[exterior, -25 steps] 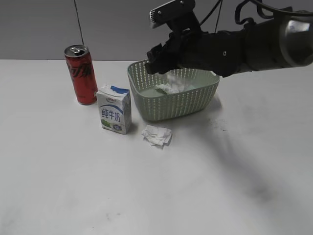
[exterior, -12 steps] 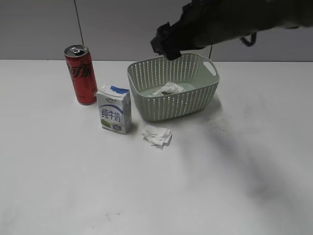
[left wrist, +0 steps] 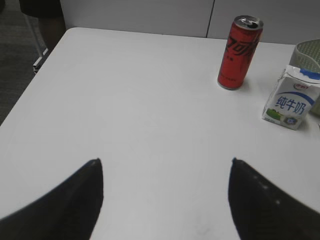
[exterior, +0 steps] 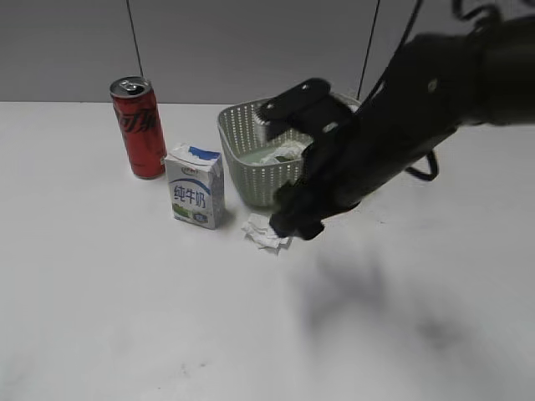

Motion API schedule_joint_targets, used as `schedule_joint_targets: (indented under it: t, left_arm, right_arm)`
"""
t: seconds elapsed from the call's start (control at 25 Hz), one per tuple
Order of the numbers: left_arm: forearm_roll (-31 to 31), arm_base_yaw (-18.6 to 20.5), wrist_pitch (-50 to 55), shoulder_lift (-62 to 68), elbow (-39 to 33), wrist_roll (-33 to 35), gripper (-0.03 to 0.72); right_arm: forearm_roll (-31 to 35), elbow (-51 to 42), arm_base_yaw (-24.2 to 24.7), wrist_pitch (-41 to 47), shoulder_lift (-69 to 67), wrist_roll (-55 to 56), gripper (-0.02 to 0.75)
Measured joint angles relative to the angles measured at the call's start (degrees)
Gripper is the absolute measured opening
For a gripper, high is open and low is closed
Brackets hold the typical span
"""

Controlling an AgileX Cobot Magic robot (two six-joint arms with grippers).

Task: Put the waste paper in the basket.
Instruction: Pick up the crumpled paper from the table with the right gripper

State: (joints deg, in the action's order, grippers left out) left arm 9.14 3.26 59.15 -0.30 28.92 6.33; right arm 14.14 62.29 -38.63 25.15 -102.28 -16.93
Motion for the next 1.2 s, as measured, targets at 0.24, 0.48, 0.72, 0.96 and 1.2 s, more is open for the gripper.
schedule_joint_targets:
  t: [0.24,0.48,0.72,0.96,1.2]
  left_arm:
    - [0.00,0.00,0.00,0.00,0.00,0.00,0.573]
    - [0.00,0.00,0.00,0.00,0.00,0.00,0.573]
    - [0.00,0.00,0.00,0.00,0.00,0.00,0.573]
    - [0.00,0.00,0.00,0.00,0.00,0.00,0.573]
    - [0.00,0.00,0.00,0.00,0.00,0.00,0.573]
  right_arm:
    - [-0.41,-0.28,-3.35,-13.73,-6.48,12.25,0.557]
    - [-1.24,-0.28,-3.25,-21.37,-10.66,19.35,0.621]
    - [-5.24,-0.28,-3.25,-25.87,-14.86,19.88,0.622]
    - [-6.66,-0.23,-3.25,-28.66,-16.49,19.89,0.606]
    - [-7.02,-0.17,-3.25,-25.89,-18.19,19.86,0.577]
